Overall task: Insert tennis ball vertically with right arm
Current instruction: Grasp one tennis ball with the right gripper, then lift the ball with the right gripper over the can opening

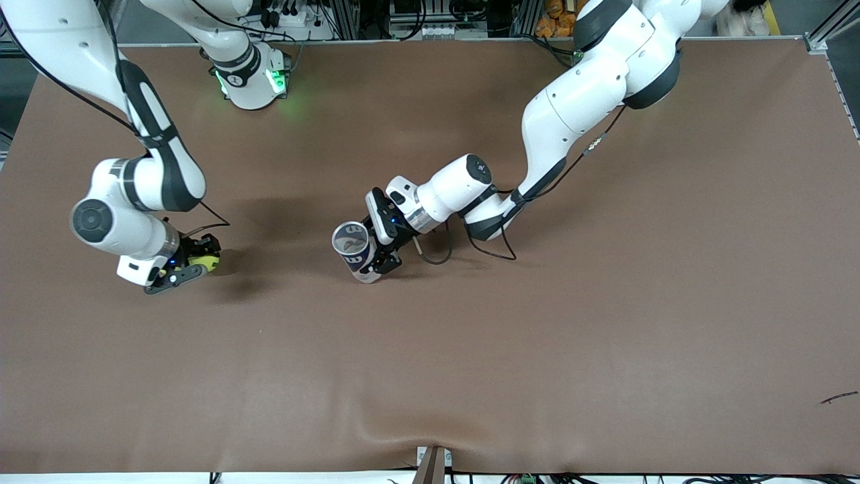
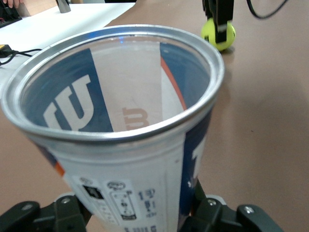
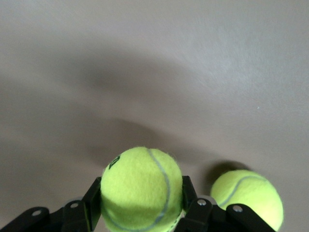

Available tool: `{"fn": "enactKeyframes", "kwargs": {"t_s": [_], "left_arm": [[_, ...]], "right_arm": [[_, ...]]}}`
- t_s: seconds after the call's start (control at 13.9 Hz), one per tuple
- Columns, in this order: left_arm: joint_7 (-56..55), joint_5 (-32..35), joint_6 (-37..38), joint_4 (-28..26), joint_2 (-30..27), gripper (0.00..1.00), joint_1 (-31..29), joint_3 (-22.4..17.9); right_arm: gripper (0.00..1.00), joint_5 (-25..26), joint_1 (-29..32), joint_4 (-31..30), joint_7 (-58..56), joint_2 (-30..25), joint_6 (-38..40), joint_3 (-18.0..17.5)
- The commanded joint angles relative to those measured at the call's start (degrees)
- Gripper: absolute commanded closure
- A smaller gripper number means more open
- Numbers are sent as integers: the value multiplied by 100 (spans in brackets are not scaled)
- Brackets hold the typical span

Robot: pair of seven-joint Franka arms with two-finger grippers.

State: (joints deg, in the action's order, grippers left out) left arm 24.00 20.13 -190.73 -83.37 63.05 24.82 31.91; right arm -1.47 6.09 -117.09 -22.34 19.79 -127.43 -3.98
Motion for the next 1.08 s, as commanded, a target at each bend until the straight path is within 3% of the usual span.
{"fn": "enactKeyframes", "kwargs": {"t_s": [0.0, 0.14, 0.36, 0.72, 1.01], "left_arm": [[-18, -97, -157, 31, 23, 23, 23, -9], [-18, -105, -157, 32, 23, 23, 41, -9], [-18, -105, -175, 32, 5, 23, 32, -9], [-18, -97, -175, 23, 5, 23, 23, -9], [-10, -105, -184, 32, 5, 23, 23, -9]], "right_arm": [[97, -1002, -177, 1237, 543, -142, 1672, -23], [97, -1083, -633, 1932, 1736, -125, 2334, -23], [97, -1127, -1528, 2628, 3862, -125, 2653, -32], [97, -1470, -2444, 3016, 6036, -81, 2575, -15], [96, -1444, -2788, 2973, 6549, 138, 2302, -6]]}}
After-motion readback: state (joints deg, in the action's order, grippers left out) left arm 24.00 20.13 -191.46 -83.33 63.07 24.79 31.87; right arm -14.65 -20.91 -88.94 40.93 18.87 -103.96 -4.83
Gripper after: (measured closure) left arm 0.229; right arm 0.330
